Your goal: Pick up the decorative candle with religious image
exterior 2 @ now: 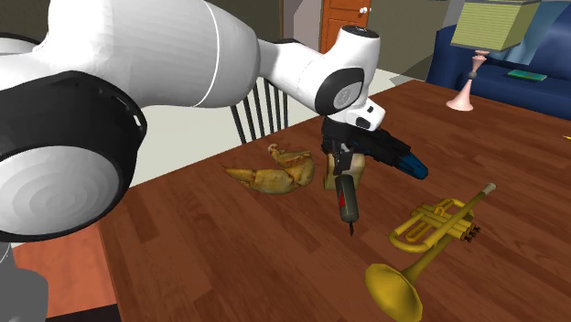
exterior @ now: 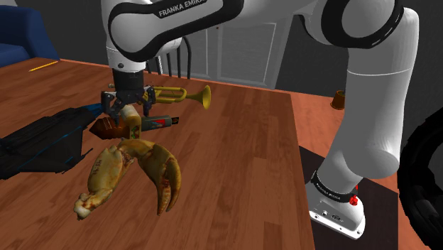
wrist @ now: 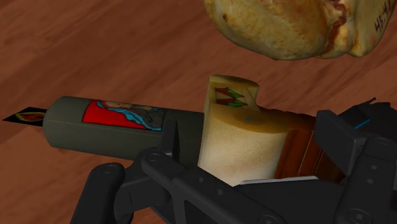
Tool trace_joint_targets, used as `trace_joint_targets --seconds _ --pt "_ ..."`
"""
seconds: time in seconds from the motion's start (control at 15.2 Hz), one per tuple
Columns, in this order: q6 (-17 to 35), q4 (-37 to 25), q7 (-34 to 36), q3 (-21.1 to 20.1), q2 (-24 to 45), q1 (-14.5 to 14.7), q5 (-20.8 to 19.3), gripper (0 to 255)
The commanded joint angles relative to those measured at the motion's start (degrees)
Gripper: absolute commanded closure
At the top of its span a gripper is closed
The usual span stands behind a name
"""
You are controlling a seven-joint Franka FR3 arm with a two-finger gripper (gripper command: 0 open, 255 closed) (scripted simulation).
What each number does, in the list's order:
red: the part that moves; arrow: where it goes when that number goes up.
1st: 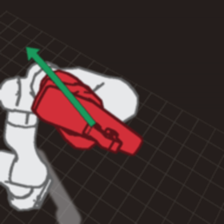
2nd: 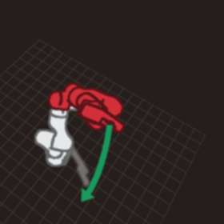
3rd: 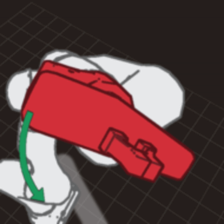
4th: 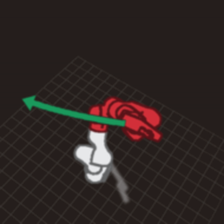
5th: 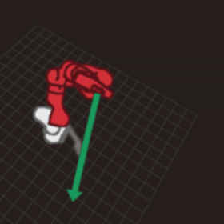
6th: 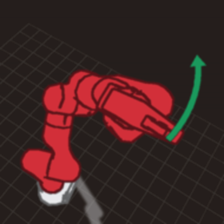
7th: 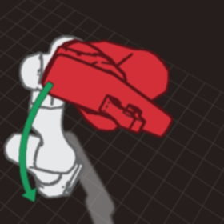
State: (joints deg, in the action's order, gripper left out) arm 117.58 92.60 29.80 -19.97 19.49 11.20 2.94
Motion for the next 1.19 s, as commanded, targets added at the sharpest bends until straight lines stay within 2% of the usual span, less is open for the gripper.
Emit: trace_joint_targets --seconds 0.0,0.07,0.13,0.73,1.12 --pt "1.0 0.6 -0.1 0.0 0.3 0.0 -0.1 0" --pt "1.0 0.6 -0.1 0.0 0.3 0.0 -0.1 0" --pt "0.9 0.5 -0.1 0.0 0.3 0.0 -0.1 255" --pt "1.0 0.6 -0.1 0.0 0.3 0.0 -0.1 255" --pt "-3.3 -2.8 0.3 -0.1 -0.5 0.0 0.1 255"
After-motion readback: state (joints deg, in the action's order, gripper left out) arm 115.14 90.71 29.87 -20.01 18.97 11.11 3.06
